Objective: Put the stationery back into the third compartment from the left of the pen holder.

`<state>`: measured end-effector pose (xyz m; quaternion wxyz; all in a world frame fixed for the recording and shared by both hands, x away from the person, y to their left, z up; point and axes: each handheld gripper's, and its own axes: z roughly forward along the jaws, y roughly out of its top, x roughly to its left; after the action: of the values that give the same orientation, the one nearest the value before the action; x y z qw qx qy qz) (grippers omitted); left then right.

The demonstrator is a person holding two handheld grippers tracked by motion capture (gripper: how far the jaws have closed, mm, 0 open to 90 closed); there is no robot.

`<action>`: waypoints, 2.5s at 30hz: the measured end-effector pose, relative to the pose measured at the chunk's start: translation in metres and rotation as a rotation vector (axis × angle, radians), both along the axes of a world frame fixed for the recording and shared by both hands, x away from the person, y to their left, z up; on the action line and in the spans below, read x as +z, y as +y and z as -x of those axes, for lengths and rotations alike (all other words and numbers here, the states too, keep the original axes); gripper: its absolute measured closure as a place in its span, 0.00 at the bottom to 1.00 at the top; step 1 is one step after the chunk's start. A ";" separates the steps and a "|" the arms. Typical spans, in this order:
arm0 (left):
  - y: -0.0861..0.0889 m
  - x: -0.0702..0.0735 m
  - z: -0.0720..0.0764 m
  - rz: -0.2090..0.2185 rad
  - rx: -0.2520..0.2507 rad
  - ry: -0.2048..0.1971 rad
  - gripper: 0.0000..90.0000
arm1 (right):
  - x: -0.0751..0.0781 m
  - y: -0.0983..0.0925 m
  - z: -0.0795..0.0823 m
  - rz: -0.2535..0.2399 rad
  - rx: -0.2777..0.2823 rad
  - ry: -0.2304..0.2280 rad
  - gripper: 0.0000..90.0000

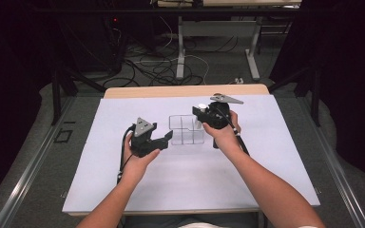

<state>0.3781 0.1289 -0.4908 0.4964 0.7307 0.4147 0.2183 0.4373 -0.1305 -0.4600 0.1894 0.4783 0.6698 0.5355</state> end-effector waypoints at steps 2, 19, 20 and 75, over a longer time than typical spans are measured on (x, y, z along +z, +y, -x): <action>0.003 -0.001 -0.001 0.007 0.017 0.013 0.30 | -0.002 0.001 -0.001 0.024 0.002 -0.006 0.74; 0.020 -0.015 -0.011 -0.020 0.098 0.069 0.15 | -0.014 0.010 -0.007 0.124 -0.001 -0.031 0.74; 0.021 -0.016 -0.011 -0.020 0.100 0.069 0.15 | -0.014 0.010 -0.007 0.125 0.000 -0.030 0.74; 0.034 -0.023 -0.017 -0.020 0.166 0.111 0.02 | -0.001 -0.039 0.012 0.159 0.041 -0.064 0.21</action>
<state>0.3952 0.1625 -0.5133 0.4455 0.7098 0.4984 0.2221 0.4253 -0.1691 -0.4612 0.2372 0.4305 0.7135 0.4994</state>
